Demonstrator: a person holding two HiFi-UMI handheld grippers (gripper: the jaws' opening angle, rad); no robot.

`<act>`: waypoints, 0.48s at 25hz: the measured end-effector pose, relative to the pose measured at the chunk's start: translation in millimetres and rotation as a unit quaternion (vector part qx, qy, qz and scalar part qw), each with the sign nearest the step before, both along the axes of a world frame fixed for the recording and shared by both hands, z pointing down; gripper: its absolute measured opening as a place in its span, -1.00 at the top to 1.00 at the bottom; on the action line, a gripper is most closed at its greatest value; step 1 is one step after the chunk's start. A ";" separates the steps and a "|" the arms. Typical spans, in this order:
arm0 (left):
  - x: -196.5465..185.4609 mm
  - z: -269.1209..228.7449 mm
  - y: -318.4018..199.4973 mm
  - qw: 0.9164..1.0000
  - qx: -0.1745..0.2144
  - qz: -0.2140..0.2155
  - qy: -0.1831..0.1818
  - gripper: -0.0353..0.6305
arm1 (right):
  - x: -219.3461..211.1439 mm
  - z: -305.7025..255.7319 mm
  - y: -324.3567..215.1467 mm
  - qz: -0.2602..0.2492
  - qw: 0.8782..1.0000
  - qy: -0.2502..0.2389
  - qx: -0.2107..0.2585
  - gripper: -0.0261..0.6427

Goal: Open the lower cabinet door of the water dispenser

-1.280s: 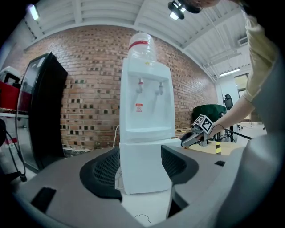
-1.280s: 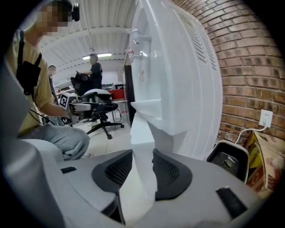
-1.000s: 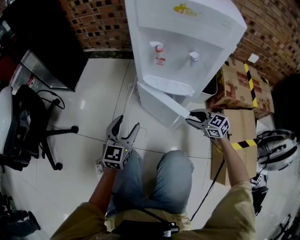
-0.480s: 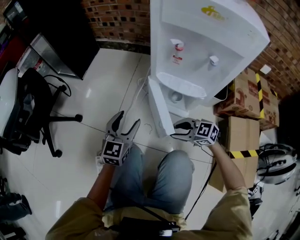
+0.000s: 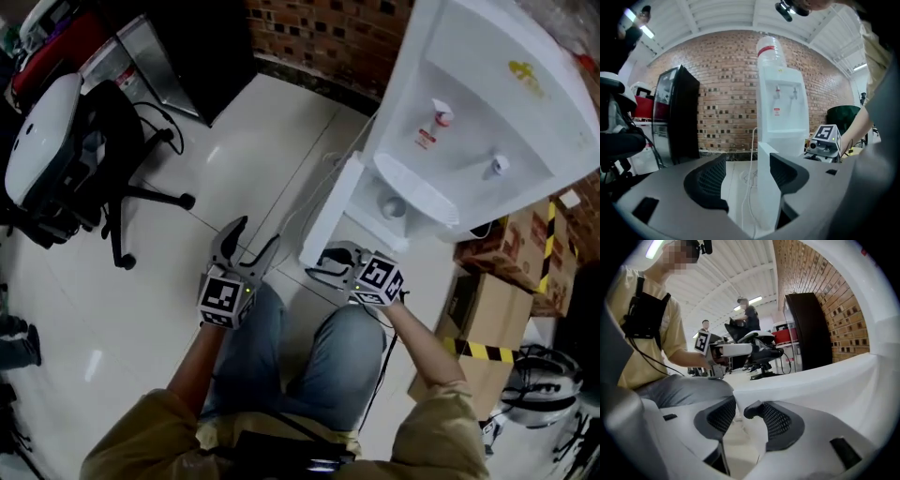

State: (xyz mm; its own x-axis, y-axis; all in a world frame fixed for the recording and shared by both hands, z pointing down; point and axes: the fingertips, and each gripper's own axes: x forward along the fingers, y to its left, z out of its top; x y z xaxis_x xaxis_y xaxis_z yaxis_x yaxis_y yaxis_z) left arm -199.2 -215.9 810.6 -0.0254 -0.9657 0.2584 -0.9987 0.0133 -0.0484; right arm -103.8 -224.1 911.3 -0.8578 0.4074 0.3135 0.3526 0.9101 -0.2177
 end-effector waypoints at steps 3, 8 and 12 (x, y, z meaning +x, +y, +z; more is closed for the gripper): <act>-22.4 -6.6 18.6 0.999 0.012 -0.038 0.017 0.06 | -55.6 -1.4 -1.5 0.051 0.998 -0.023 -0.011 0.31; -43.9 -10.9 45.2 0.998 0.015 -0.064 0.003 0.06 | -140.1 -2.8 -23.8 0.161 0.986 -0.040 -0.028 0.32; -63.0 -12.1 63.9 0.996 0.017 -0.088 0.003 0.06 | -179.9 -2.4 -43.6 0.215 0.975 -0.047 -0.020 0.31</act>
